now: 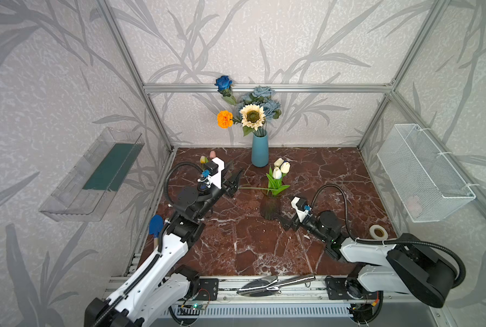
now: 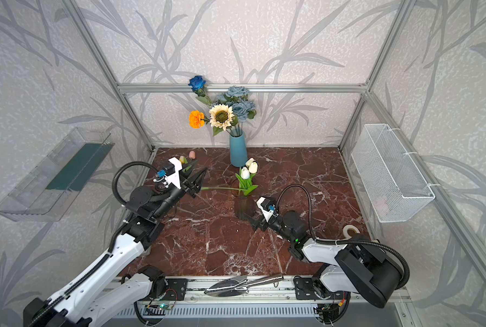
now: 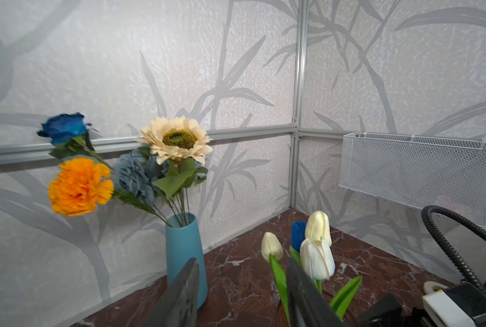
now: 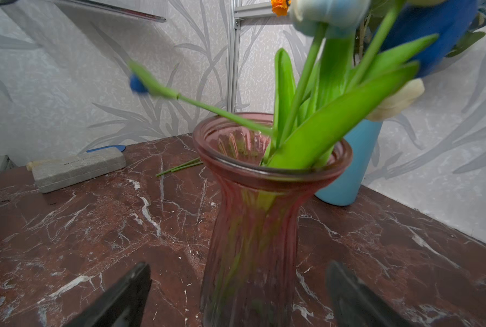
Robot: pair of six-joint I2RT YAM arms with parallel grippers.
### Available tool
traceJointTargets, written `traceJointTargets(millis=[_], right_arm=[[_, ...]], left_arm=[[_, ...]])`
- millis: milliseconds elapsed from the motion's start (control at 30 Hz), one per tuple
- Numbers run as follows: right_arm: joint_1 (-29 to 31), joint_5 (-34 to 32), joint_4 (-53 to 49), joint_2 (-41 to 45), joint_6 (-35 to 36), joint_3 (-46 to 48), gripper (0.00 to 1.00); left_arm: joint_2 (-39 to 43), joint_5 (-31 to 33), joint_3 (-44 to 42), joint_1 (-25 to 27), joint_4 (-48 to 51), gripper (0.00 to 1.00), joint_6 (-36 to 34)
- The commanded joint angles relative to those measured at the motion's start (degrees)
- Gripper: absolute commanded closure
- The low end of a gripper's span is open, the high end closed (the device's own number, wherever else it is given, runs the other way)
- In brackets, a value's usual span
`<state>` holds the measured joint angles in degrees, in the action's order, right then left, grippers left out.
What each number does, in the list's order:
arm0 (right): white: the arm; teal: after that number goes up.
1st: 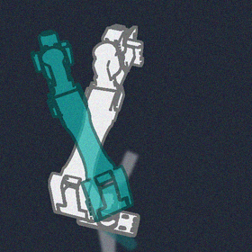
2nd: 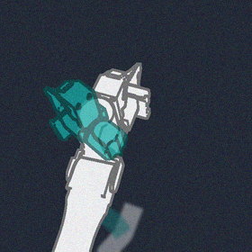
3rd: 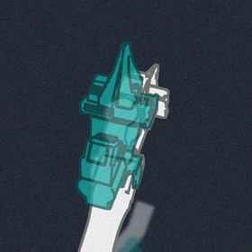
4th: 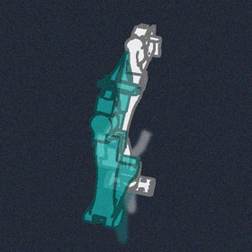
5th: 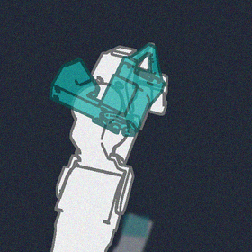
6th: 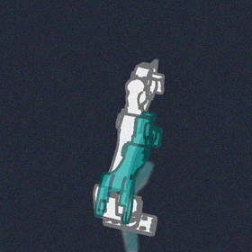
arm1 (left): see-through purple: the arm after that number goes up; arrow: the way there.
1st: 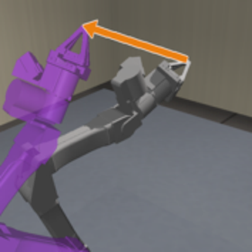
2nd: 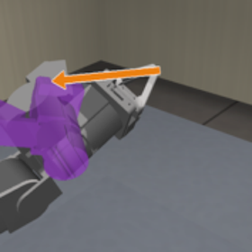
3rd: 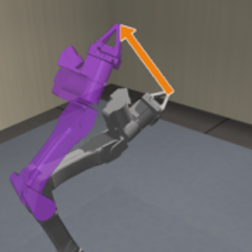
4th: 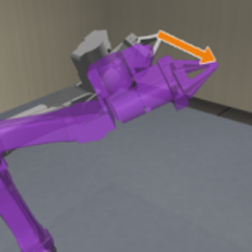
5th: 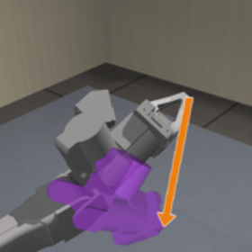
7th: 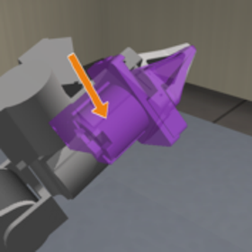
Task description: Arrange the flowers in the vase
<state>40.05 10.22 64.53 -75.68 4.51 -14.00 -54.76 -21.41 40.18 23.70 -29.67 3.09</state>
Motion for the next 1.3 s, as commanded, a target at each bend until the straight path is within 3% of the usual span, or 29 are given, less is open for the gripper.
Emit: traceJointTargets(millis=[0, 67, 167, 267, 333, 400, 500, 633, 800, 1000, 1267], right_arm=[[-0.1, 0.9, 3.7, -0.8, 1.3, -1.7, 0.04], [-0.1, 0.2, 4.8, -1.4, 1.6, -1.4, 0.03], [-0.1, 0.2, 6.2, -1.4, 1.2, -0.9, 0.03], [0.0, 1.0, 5.1, 0.5, 1.3, -0.6, 0.04], [0.3, 0.8, 3.0, 2.6, 1.9, -0.4, 0.05], [1.3, 0.6, -0.6, 5.8, 3.3, -0.4, 0.05], [4.6, 2.0, -7.8, 9.9, 8.9, -1.0, 0.05], [13.4, -6.5, -8.3, 10.7, 20.1, -0.2, 0.06], [14.6, -10.9, 5.3, 8.8, 20.0, 5.4, 0.06], [15.0, -11.5, 2.5, 11.3, 19.7, 6.0, 0.06], [15.3, -11.5, 2.1, 11.5, 19.9, 6.1, 0.06]], left_arm=[[-3.7, -8.3, 3.9, 1.6, -1.3, 0.62, 1.0], [-5.1, -7.7, 5.6, 3.0, -1.6, 0.62, 0.1], [-6.1, -1.8, 6.5, 2.8, -2.7, 0.58, 3.8], [-5.4, 12.6, 5.7, 2.0, 0.9, 0.5, 8.5], [-4.3, 21.9, 7.0, 0.9, 11.0, 0.5, 13.5], [-4.1, 30.2, 11.7, 0.4, 29.2, 0.5, 18.6], [-5.2, 36.3, 16.4, 0.2, 51.5, 0.5, 29.2], [-7.4, 33.9, 15.5, 1.5, 65.3, 0.5, 37.2], [-14.4, 32.9, 14.4, 6.4, 74.5, 0.42, 45.6], [-27.5, 22.7, 15.9, 6.8, 70.9, 0.4, 47.2], [-39.0, 19.2, 16.9, 7.0, 62.2, 0.45, 46.3]])
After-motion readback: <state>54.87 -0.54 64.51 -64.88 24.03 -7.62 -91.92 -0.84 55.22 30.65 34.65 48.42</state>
